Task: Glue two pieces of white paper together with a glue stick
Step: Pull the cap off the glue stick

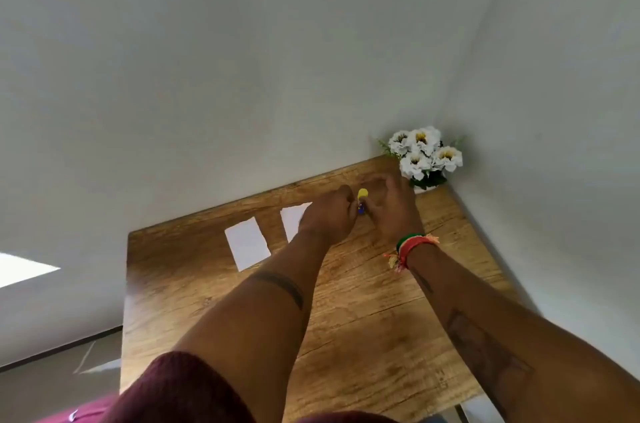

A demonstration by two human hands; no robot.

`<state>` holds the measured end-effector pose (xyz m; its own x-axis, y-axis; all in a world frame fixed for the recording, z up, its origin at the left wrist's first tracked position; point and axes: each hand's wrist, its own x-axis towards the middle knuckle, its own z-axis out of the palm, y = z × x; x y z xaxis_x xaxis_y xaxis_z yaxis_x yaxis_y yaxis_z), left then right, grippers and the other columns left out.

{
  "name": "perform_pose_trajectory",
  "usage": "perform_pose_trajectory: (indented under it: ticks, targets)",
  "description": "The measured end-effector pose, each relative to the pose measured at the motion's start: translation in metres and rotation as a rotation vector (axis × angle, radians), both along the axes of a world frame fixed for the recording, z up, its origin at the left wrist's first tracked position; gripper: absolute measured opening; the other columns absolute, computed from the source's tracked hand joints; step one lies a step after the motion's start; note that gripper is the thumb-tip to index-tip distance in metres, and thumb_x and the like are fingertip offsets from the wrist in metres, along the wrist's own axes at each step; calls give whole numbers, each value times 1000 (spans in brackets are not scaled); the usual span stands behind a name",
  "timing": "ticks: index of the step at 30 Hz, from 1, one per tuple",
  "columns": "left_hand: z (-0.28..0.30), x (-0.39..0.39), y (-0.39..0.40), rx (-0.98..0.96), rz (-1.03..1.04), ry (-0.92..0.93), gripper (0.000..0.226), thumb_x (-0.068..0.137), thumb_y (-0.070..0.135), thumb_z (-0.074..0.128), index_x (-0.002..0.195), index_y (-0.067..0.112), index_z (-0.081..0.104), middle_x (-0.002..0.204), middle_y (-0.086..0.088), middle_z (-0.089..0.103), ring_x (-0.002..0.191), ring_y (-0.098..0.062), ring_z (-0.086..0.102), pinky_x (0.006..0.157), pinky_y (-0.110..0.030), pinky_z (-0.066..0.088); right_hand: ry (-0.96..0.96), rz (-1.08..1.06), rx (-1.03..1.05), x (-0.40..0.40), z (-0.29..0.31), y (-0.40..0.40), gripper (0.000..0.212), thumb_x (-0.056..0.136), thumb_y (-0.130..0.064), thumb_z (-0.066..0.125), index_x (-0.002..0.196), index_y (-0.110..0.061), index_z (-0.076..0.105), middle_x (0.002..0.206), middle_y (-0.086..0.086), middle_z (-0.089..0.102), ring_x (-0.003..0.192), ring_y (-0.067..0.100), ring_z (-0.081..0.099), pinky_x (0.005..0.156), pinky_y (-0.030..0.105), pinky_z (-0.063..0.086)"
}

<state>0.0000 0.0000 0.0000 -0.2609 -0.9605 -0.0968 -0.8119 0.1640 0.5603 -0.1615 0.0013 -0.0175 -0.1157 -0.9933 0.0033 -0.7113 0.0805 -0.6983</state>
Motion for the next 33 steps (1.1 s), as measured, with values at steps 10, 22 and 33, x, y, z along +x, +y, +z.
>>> perform_pose_trajectory:
  ticks: [10,22,33]
  targets:
    - [-19,11,-17,77,78,82,19,102,34,56,112,20,61,92,-2,69,77,-18,60,56,-26,35,-113,64,94,7,-26,-14,26,93,-23,72,117,-17,65,117,3,69,106,21,65,82,32,51]
    - [16,58,20,122,458,596,20,92,44,72,104,28,74,93,7,75,84,-15,72,80,-38,59,-388,232,25,82,9,23,21,104,-31,54,109,-17,69,96,2,71,82,14,71,70,33,58]
    - [26,101,85,214,604,864,9,87,39,79,93,32,78,87,9,78,69,-5,69,69,-28,56,-490,301,131,127,20,75,22,105,-31,45,94,-24,62,76,-1,58,56,4,48,49,18,39]
